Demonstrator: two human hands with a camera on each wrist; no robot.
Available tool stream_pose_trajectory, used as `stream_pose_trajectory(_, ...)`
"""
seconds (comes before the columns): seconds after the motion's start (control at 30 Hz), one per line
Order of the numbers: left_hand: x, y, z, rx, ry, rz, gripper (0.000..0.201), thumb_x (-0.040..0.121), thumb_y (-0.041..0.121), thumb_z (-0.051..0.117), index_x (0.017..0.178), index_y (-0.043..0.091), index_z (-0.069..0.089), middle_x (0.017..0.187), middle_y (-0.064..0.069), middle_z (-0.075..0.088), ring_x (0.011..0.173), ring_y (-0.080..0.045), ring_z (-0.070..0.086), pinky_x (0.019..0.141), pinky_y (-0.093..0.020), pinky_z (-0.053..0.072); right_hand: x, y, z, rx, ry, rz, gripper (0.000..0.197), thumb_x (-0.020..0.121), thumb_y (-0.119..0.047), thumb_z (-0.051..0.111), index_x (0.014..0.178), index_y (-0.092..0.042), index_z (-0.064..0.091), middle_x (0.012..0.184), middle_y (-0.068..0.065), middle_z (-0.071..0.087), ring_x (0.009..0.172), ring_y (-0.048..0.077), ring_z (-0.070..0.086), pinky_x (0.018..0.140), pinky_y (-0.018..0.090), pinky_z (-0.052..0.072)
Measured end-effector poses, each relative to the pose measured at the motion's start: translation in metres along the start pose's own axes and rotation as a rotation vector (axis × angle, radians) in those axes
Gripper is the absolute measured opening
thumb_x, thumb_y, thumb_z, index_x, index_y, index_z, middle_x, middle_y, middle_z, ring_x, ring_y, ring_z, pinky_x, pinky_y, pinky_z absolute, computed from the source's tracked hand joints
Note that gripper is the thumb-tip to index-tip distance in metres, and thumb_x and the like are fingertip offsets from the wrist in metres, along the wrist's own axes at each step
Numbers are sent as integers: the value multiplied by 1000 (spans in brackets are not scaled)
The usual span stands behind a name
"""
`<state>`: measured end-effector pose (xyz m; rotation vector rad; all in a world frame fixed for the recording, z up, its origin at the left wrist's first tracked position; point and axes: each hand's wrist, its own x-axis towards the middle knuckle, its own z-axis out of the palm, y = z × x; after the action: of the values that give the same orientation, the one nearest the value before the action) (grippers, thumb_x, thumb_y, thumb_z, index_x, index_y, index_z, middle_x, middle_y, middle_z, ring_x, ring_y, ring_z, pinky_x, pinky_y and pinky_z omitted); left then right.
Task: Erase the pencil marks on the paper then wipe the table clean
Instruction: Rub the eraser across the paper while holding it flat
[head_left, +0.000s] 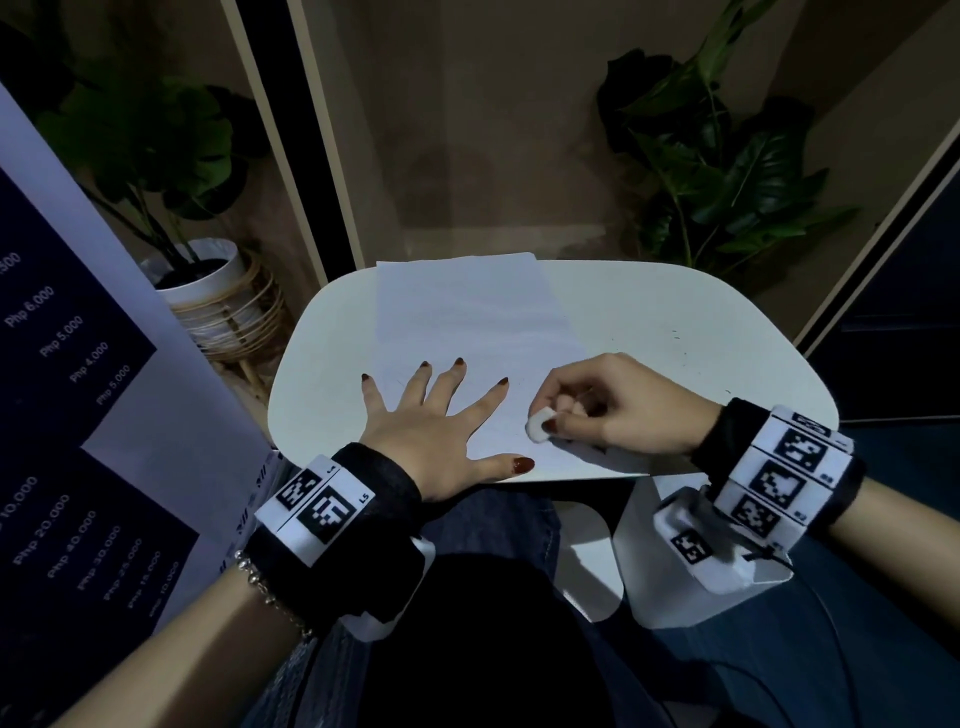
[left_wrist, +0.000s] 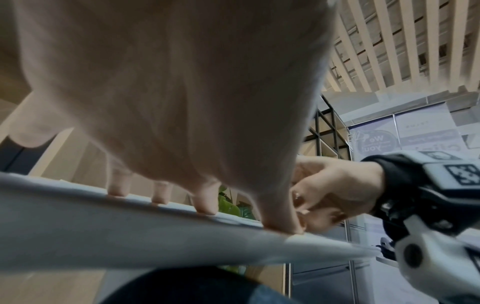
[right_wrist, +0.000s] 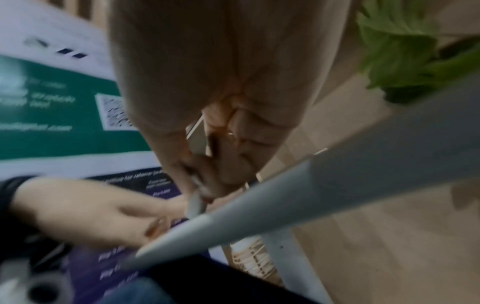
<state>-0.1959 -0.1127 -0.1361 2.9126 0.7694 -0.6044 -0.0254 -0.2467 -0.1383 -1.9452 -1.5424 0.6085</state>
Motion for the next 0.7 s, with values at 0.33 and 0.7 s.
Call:
stream_pose_trajectory(0.33, -1, -1, 1, 2, 3, 3, 84, 77, 87, 17, 147, 55, -18, 162, 7, -22, 149, -23, -19, 110, -71, -6, 0, -2, 3, -17, -8, -21, 5, 88, -16, 70, 91, -19, 72, 67, -7, 63, 59, 6, 53, 63, 20, 43)
stream_pose_trajectory(0.7, 1, -1, 2, 5, 7, 2, 84, 77, 87, 17, 147, 55, -18, 162, 7, -22, 149, -23, -19, 110, -71, -6, 1, 6, 0, 31, 80, 28, 7, 89, -12, 69, 91, -18, 72, 67, -2, 65, 57, 5, 54, 62, 22, 43)
